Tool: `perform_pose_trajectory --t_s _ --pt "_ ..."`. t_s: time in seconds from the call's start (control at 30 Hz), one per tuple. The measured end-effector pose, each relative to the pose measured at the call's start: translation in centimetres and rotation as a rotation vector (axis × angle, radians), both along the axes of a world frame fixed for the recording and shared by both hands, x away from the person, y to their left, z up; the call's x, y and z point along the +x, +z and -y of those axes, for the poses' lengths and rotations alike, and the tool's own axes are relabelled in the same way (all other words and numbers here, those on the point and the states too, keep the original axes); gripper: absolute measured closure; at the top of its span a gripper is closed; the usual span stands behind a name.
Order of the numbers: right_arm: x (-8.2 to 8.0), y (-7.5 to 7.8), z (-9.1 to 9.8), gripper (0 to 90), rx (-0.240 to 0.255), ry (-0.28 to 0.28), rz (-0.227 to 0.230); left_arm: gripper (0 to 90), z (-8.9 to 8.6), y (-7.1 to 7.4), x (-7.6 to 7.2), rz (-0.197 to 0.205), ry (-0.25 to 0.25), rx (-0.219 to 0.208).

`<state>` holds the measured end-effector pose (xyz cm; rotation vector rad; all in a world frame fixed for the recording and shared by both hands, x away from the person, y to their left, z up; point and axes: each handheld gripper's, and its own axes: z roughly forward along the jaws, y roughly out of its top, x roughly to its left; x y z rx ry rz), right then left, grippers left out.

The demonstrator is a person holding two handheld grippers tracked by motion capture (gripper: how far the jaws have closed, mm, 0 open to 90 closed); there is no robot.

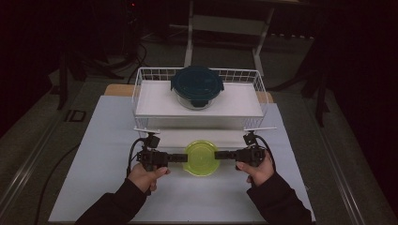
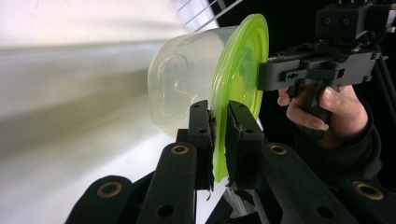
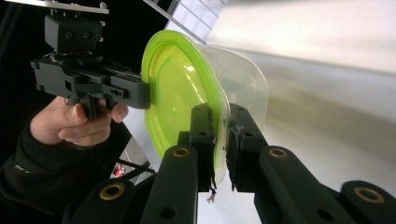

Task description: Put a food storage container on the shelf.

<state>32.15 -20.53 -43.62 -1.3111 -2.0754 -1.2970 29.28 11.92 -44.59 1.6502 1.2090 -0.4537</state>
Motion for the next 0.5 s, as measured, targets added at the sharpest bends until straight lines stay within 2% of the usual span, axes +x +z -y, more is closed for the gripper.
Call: perform_pose_trajectory --t_s 0.07,0.2,0.5 --pt "0.1 1.1 0.1 81.9 0.005 -0.002 0.014 81.0 -0.1 1.0 0.2 0.010 -0.001 -0.010" --pt "0.3 3.6 -0.1 81.9 -0.001 -0.007 0.051 81.0 -0.1 3.2 0.5 0.052 0.003 -0.003" --pt "0.8 8.1 -0.5 81.9 0.010 -0.003 0.117 81.0 -0.5 8.0 0.7 0.123 0.016 0.004"
